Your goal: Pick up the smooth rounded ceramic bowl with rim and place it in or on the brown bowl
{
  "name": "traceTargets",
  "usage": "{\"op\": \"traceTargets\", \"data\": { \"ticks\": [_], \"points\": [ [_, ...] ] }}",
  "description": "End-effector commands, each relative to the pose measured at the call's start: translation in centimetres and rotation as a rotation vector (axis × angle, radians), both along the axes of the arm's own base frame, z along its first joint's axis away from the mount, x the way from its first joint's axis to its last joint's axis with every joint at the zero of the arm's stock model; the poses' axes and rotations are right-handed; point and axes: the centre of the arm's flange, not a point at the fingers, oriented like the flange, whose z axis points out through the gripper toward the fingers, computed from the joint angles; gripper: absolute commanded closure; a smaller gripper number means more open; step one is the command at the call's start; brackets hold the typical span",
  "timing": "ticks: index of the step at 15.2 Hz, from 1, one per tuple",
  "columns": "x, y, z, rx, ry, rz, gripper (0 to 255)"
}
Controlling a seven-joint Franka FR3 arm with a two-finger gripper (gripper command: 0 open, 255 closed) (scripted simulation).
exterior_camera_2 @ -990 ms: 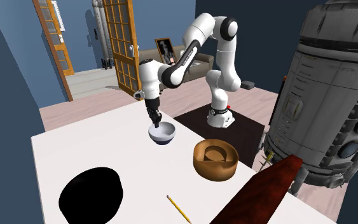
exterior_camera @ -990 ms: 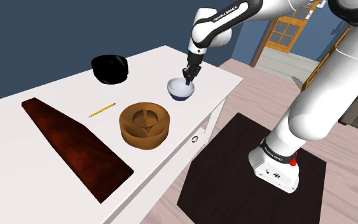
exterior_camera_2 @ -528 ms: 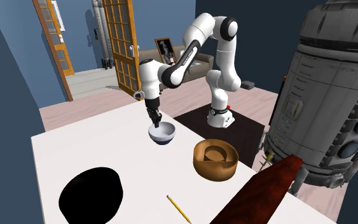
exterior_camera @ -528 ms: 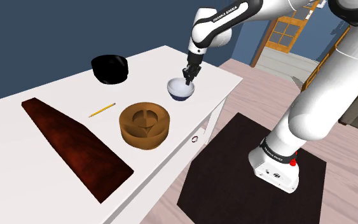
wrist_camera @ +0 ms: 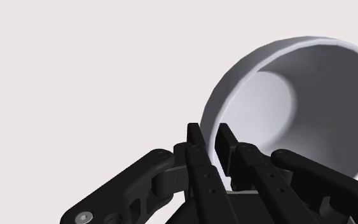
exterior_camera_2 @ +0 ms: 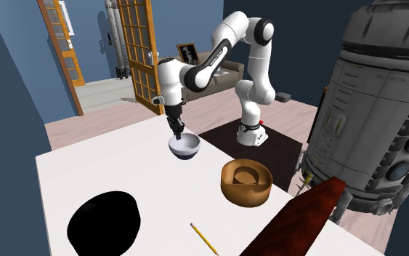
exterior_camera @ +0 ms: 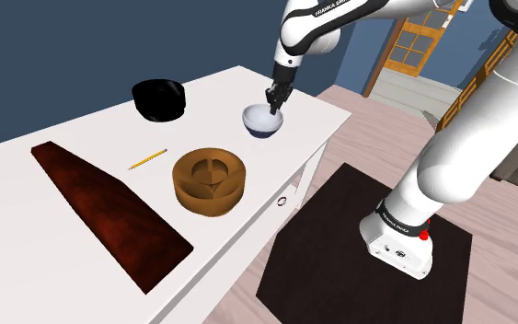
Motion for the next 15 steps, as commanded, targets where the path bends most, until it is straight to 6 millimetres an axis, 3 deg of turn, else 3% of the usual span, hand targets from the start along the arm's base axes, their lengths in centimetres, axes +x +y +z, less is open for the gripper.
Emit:
{"op": "traceTargets", "data": {
  "ticks": [1,15],
  "points": [
    [0.0,0.0,1.0,0.000,0.000,0.000,255],
    [0.0,0.0,8.4,0.000,0.000,0.000,255]
  ]
}}
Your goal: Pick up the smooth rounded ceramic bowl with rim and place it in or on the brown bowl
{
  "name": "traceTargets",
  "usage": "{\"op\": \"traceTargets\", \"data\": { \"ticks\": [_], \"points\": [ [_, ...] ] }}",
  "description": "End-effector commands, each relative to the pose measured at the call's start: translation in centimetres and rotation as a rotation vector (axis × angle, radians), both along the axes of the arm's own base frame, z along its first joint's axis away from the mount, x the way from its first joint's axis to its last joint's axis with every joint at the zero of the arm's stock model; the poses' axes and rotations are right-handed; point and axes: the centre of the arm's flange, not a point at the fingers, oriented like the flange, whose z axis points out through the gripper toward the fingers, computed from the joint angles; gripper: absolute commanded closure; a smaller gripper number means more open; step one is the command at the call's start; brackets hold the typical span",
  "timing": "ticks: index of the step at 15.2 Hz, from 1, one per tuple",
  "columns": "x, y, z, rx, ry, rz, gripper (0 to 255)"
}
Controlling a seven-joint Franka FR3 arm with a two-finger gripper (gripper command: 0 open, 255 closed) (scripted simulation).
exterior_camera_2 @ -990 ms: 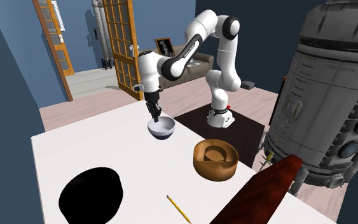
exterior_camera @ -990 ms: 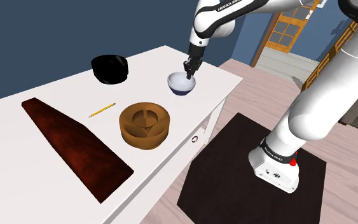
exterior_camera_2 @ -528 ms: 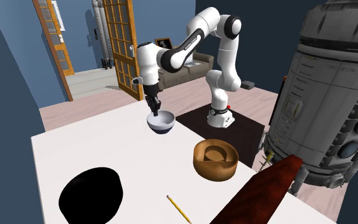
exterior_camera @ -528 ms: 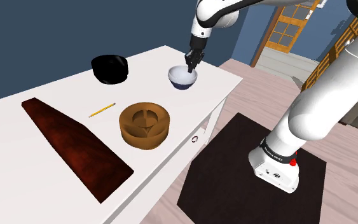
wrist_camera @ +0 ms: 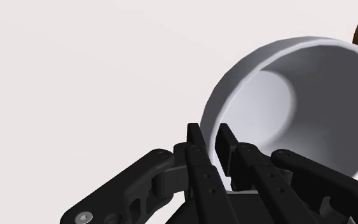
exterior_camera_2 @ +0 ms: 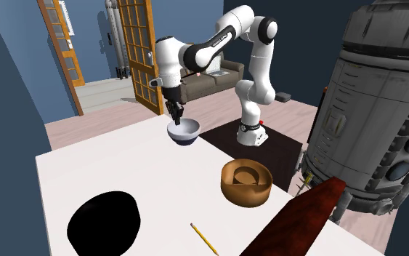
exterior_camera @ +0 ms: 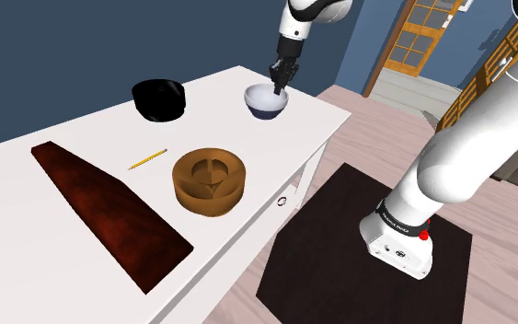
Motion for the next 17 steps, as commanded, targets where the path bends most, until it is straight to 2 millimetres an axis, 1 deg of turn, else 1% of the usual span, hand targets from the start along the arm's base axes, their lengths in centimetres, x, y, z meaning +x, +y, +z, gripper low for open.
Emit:
{"op": "traceTargets", "data": {
  "ticks": [1,9,10,17],
  "points": [
    [0.1,0.0,1.1,0.000,0.000,0.000,255],
    [0.1,0.0,5.3,0.000,0.000,0.000,255],
    [0.1,0.0,5.6,0.000,0.000,0.000,255],
    [-2.2,8.9,6.6,0.000,0.000,0.000,255]
  ]
}}
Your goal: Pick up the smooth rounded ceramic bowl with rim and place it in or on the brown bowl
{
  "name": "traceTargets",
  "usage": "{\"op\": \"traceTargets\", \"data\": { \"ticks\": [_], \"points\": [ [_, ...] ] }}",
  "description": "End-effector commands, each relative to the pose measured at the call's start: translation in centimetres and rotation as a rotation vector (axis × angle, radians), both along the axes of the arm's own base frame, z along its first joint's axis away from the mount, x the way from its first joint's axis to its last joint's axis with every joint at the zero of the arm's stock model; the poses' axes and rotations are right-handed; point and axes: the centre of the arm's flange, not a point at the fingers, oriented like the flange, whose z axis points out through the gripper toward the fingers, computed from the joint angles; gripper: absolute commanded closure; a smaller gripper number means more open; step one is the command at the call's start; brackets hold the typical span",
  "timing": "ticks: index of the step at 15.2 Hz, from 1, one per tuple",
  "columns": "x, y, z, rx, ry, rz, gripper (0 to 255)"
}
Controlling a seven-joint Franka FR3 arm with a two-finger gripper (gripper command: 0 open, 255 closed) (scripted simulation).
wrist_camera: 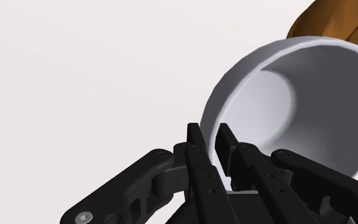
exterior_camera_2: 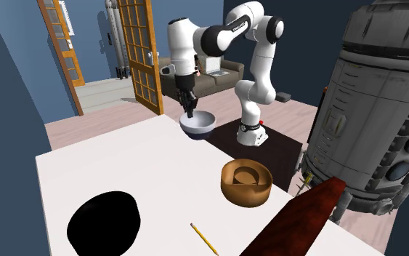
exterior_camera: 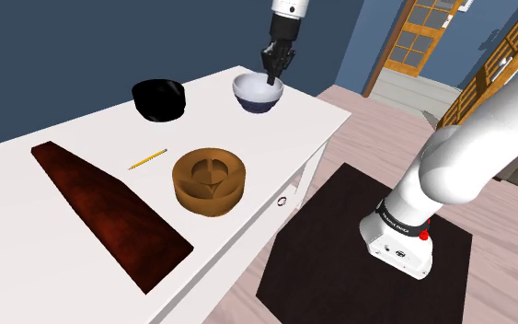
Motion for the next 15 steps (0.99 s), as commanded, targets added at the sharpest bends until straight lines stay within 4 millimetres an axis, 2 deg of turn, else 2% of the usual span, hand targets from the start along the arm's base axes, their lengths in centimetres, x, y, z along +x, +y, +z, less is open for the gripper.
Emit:
{"op": "traceTargets", "data": {
  "ticks": [1,15],
  "points": [
    [-0.5,2.5,0.5,0.000,0.000,-0.002,255],
    [-5.1,20.3,2.5,0.000,0.000,-0.002,255]
  ]
}}
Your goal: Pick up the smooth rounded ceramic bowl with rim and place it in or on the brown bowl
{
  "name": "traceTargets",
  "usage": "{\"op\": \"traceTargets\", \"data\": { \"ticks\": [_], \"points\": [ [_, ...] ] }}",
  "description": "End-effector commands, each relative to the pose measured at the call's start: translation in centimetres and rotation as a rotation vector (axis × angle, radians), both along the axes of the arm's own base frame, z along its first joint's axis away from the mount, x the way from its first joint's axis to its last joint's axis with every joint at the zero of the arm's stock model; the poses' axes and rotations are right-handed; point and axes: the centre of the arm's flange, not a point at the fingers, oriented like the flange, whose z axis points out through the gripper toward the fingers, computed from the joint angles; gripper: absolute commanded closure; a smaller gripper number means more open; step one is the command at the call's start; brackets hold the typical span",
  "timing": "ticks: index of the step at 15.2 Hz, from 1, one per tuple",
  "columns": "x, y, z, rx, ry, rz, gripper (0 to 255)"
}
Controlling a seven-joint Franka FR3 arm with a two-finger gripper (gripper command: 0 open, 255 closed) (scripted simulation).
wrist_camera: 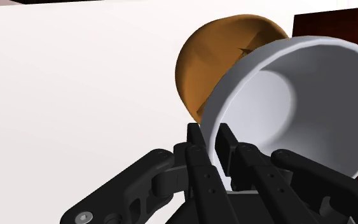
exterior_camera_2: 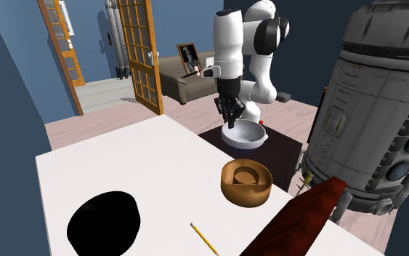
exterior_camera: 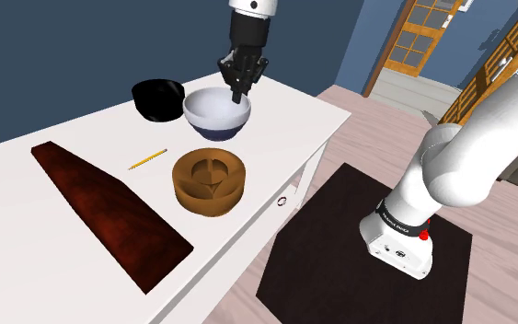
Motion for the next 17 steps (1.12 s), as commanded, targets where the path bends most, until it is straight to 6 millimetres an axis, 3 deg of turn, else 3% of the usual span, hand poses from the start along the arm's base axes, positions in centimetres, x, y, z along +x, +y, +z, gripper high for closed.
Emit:
{"op": "traceTargets", "data": {
  "ticks": [1,2,17],
  "points": [
    [-0.7,2.3,0.4,0.001,0.000,-0.002,255],
    [-0.9,3.1,0.5,0.001,0.000,-0.002,255],
    [-0.9,3.1,-7.4,0.001,0.000,-0.002,255]
  ]
}}
